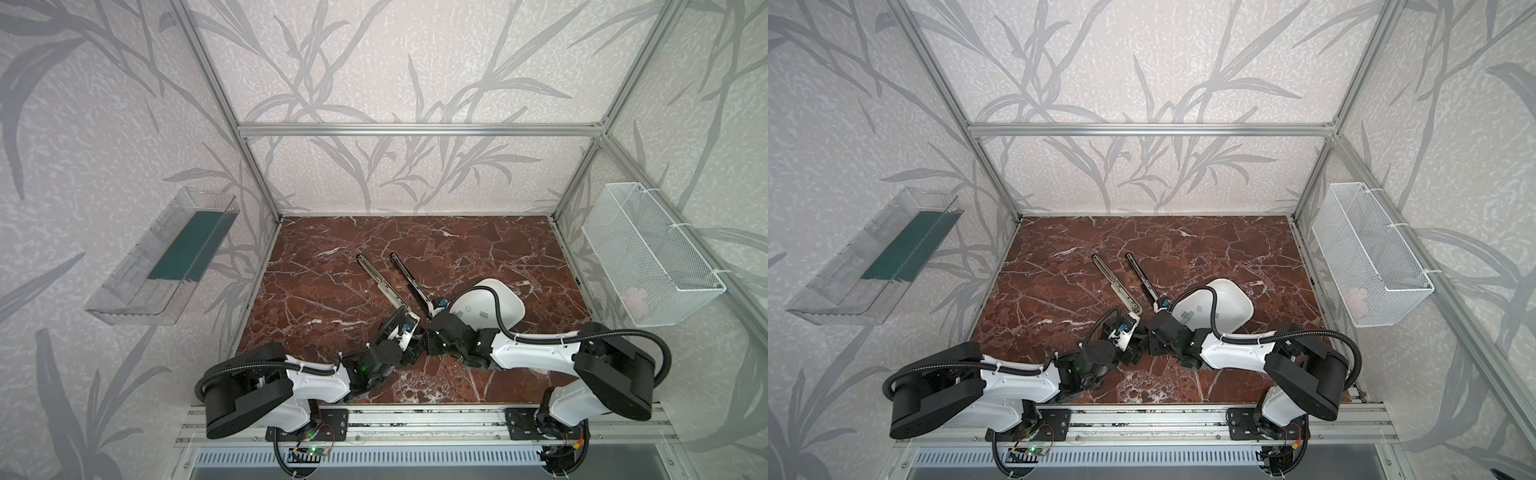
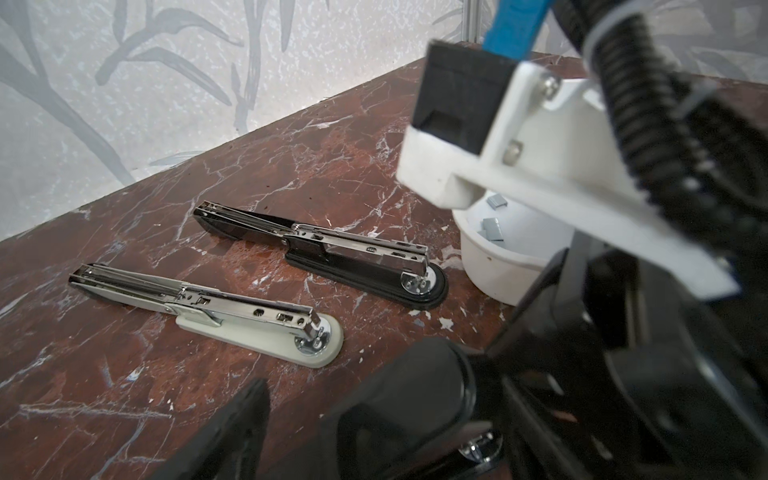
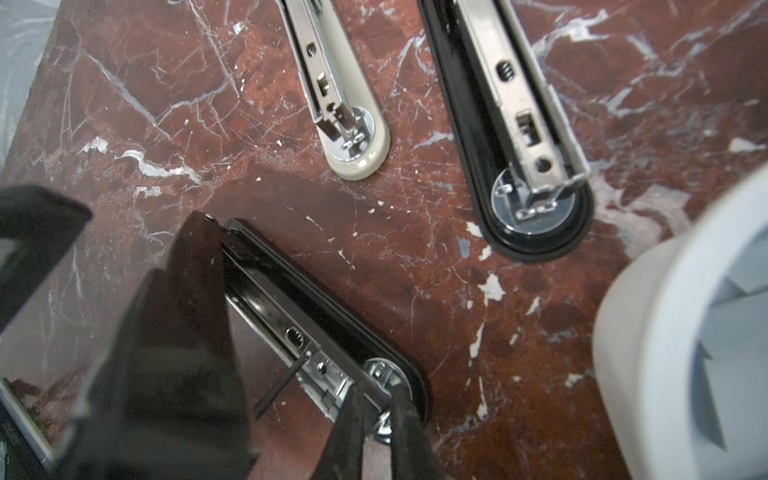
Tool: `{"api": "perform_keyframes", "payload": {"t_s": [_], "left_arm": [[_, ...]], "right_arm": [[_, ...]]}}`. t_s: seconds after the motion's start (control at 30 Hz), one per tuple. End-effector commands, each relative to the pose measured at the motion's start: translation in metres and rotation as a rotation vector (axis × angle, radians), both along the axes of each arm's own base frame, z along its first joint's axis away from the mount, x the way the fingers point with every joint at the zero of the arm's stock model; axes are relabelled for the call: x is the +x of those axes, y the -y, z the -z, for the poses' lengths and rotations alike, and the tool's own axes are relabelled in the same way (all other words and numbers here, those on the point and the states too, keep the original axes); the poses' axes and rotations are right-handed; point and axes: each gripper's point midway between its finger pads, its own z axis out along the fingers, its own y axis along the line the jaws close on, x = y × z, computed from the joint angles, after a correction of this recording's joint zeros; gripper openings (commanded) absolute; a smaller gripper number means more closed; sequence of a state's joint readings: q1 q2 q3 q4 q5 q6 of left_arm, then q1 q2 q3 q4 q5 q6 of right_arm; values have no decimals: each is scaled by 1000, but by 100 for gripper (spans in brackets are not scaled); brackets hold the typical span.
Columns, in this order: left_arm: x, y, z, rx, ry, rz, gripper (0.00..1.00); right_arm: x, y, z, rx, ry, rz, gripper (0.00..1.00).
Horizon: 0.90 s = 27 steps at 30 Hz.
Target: Load the staples into the stapler
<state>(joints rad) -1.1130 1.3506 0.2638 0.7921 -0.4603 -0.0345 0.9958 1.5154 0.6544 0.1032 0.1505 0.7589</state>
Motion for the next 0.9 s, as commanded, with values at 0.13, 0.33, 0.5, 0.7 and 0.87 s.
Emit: {"api": "perform_keyframes", "payload": {"t_s": [0.13, 0.33, 0.5, 0.7, 0.87], "left_arm": [[-17, 11, -11, -6, 3, 139, 95], [-20, -3, -20, -44, 12, 114, 95], [-19, -17, -19, -5, 17, 80, 95], [-22, -13, -12, 88, 54, 137, 94], [-12, -11, -12, 144, 124, 113, 85]], "right_arm": [[2, 21, 1, -91, 15, 23, 16], [3, 34, -5, -129, 32, 48, 16], [0, 52, -17, -142, 64, 70, 19], [-7, 60, -20, -123, 63, 71, 21], [-14, 38, -40, 73, 9, 20, 35]]}}
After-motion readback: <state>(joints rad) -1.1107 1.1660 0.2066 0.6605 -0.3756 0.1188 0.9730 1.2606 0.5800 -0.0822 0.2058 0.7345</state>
